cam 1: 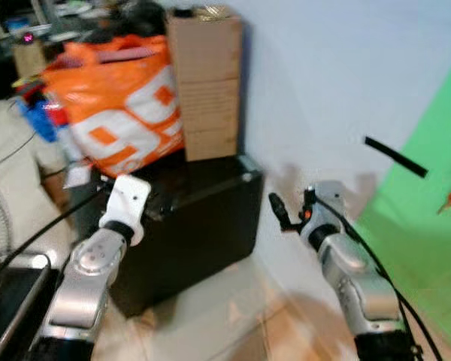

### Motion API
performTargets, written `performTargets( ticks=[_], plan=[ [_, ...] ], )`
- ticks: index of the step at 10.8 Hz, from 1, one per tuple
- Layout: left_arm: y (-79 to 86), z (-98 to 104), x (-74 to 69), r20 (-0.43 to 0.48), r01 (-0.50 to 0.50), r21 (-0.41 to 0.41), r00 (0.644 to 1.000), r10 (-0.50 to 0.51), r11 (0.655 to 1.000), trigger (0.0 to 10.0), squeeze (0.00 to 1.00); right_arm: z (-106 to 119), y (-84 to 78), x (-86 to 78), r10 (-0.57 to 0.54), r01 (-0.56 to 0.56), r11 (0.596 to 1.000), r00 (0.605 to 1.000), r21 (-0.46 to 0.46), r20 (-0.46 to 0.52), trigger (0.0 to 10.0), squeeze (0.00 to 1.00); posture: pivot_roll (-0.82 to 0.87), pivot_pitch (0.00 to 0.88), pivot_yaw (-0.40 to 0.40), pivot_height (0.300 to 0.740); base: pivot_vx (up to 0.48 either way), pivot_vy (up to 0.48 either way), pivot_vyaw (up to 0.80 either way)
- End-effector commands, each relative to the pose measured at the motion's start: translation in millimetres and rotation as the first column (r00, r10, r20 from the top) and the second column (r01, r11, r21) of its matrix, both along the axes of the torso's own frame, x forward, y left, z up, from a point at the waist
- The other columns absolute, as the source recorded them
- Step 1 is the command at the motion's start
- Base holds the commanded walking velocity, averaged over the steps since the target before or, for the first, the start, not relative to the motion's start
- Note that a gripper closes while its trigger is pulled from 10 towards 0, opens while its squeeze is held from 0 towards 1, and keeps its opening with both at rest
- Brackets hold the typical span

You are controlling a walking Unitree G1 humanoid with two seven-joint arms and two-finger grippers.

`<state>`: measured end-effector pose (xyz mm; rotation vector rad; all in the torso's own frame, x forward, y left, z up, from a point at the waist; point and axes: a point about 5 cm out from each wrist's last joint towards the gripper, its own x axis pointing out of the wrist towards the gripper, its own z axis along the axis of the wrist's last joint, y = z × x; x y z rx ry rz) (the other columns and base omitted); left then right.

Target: Hang keys on a hook

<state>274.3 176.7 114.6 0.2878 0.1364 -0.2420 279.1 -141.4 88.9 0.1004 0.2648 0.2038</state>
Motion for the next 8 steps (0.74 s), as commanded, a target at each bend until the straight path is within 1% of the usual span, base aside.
performTargets(
  ticks=[1, 8],
  plan=[
    [3.5, 5.1, 1.5, 0.021, -0.006, 0.019, 1.0, 0.005, 1.0, 10.0, 0.17, 4.7, -0.8, 2.5, -0.008, 0.008, 1.0, 1.0, -0.003, 0.02, 10.0, 1.0, -0.06, 0.0, 0.024, 0.74, 0.386, 0.0, 0.0],
    [4.4, 5.8, 1.9, 0.023, -0.002, 0.023, 1.0, 0.002, 1.0, 10.0, 0.17, 4.8, 1.1, 2.6, 0.006, -0.006, 1.0, 1.0, -0.012, 0.023, 10.0, 1.0, -0.06, 0.0, 0.03, 0.74, 0.4, 0.0, 0.0]
  ],
)
